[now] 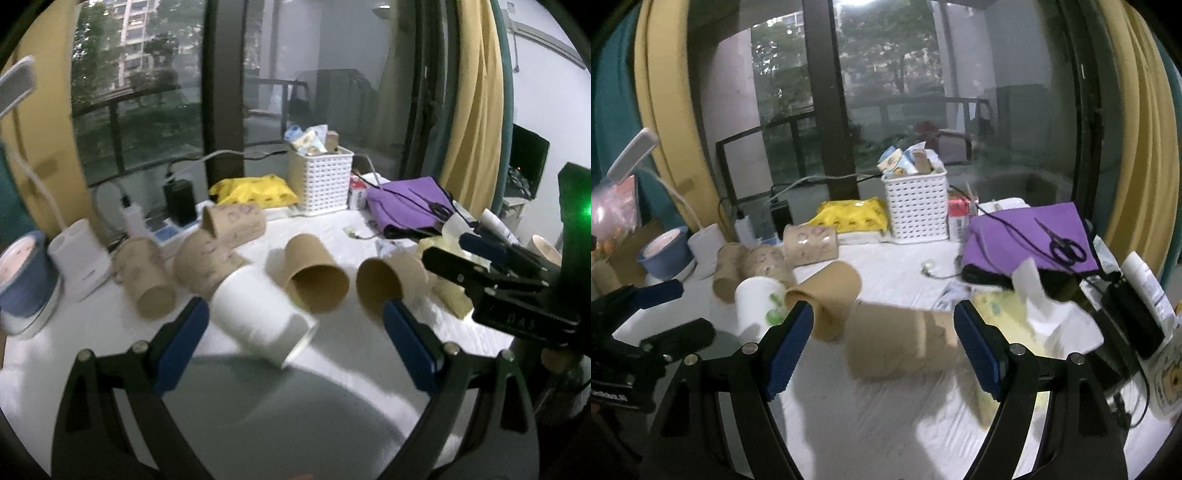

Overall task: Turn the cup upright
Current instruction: 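Move the left tool toward the brown paper cup lying on its side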

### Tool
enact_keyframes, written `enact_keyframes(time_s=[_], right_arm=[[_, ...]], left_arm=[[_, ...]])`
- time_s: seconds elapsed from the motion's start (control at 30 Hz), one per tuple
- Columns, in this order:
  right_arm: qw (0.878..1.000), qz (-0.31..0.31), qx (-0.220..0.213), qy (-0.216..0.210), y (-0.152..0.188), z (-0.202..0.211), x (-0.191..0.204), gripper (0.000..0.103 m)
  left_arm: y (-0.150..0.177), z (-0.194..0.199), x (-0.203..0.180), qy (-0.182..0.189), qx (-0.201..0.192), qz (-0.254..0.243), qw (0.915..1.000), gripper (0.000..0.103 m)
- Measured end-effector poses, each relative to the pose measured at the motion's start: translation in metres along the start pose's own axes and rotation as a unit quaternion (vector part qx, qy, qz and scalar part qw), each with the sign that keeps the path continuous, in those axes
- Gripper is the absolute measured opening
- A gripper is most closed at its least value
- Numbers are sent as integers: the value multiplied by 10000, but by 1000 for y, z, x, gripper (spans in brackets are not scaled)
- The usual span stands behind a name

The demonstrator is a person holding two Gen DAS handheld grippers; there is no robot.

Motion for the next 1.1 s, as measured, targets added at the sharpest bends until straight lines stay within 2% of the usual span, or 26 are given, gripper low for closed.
enact_keyframes(time_s=[0.2,0.37,0.7,0.77,0.87,0.97,1.0,1.03,1.1], right_arm=[[10000,-16,11,54,-8,-20,-12,81],[9997,-117,91,174,-9,-36,-21,81],[9989,-374,10,276,-18,-48,-44,81],[9984,-456,1,320,-18,-48,-49,81],[9980,-527,-8,343,-18,-48,-52,81],[9983,-492,-33,322,-19,-46,-50,81],[9983,-485,-33,321,-20,-46,-50,81],[9983,-480,-32,324,-20,-45,-49,81],[9983,-486,-38,326,-21,-45,-49,81]], left_arm=[[-10,-42,-10,181,202,5,9996,96],[-12,-79,-10,225,557,108,9981,96],[-10,-118,-10,190,924,-88,9955,95],[-8,-130,-13,254,1135,-155,9931,95],[-2,-143,-12,291,1436,37,9892,95],[-2,-143,-16,273,1402,-115,9897,86],[-2,-143,-16,276,1390,-134,9898,81],[-1,-144,-17,269,1395,-179,9897,70],[-1,-145,-16,273,1406,-229,9894,63]])
Point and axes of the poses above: each gripper's, at about its wrist camera, not at the fingertips, and z roughly against the way its jaws point, x to its left, y to its underside, the point moved 4 cm from there along -z, roughly the way its jaws point, and after that the axes turned 9 degrees about -x, right-handed, at the moved point
